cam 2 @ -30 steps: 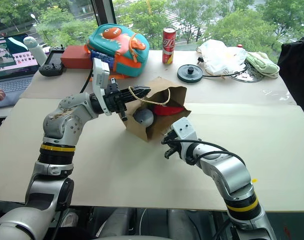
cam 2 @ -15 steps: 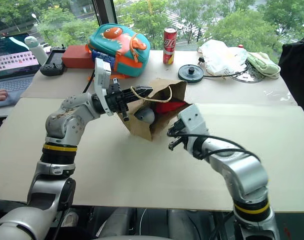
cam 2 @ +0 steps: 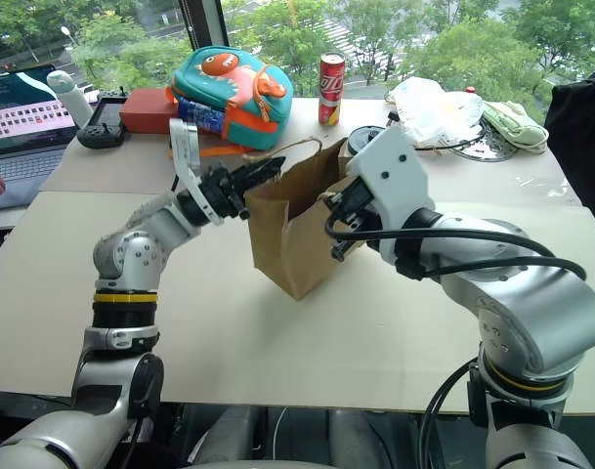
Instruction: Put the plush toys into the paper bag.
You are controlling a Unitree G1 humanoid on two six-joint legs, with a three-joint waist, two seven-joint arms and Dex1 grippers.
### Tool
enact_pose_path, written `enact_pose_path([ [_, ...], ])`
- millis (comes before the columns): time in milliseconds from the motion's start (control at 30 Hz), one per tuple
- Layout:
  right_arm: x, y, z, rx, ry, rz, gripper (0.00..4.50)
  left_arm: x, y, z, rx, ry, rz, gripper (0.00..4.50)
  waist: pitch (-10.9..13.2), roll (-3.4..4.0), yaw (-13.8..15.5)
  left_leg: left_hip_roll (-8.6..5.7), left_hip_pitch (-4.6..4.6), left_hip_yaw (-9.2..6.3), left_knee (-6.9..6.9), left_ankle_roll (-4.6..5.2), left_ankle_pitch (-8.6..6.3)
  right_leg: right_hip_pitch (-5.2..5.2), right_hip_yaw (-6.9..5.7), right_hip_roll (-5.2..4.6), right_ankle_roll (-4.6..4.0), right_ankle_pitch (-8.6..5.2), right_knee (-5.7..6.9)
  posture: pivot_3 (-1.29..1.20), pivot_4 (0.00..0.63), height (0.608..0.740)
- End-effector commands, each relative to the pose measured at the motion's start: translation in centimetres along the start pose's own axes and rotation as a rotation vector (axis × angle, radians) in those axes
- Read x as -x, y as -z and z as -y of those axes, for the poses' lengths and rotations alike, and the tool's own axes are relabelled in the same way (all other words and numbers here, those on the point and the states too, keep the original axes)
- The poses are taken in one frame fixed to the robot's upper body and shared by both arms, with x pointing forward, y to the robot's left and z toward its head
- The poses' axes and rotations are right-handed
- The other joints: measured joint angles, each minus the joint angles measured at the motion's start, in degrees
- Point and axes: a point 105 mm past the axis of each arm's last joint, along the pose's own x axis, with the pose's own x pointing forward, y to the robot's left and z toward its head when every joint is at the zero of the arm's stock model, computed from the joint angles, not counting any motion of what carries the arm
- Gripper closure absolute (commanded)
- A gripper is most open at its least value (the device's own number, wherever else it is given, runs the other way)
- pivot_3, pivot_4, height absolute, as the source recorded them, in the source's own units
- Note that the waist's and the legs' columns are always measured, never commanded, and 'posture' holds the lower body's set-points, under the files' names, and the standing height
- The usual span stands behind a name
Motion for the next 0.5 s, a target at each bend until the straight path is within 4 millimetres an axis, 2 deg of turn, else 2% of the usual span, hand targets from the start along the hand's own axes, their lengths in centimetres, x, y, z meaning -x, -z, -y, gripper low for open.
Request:
enact_pose_path([
  [33,-1.2,-0.2,-1.4,0.038,-0.033,-0.008,4.41,0.1,-1.0,0.5,-0.052,0.021,0.011,4.50,0.00,0.00,0.01,0.00,-0.01,-0.02,0.00,-0.01,0.00,-0.01,-0.01,0.00,0.00,0.00,0.00,0.00,0.150,0.739],
  [167,-2.4,1.0,-1.8,0.043,-0.038,-0.070,4.41,0.3,-0.9,0.5,-0.052,0.012,0.003,4.50,0.00,0.00,0.11,-0.01,0.00,-0.01,0.00,-0.01,0.01,0.01,-0.02,-0.01,0.00,0.00,-0.01,0.00,0.150,0.739],
  [367,-2.7,1.2,-1.1,0.026,-0.012,-0.082,4.41,0.0,-1.0,1.5,-0.046,0.035,-0.015,4.50,0.00,0.00,0.05,-0.01,-0.02,-0.02,-0.02,-0.01,0.00,-0.01,-0.03,-0.02,0.00,0.00,-0.02,0.00,0.150,0.739],
  [433,-2.5,1.4,-0.4,0.022,0.019,-0.085,3.85,0.0,-1.0,1.9,-0.045,0.054,-0.026,4.50,0.00,0.00,0.05,-0.01,-0.01,-0.02,-0.02,-0.01,0.00,-0.01,-0.03,-0.02,0.00,0.00,-0.02,0.00,0.150,0.739],
  [500,-2.3,1.3,0.1,0.008,0.031,-0.080,3.34,0.1,-0.8,2.2,-0.047,0.071,-0.049,3.92,0.00,0.00,0.04,-0.01,-0.01,-0.02,-0.01,-0.01,0.00,-0.01,-0.03,-0.02,0.00,0.00,-0.02,0.00,0.150,0.739],
])
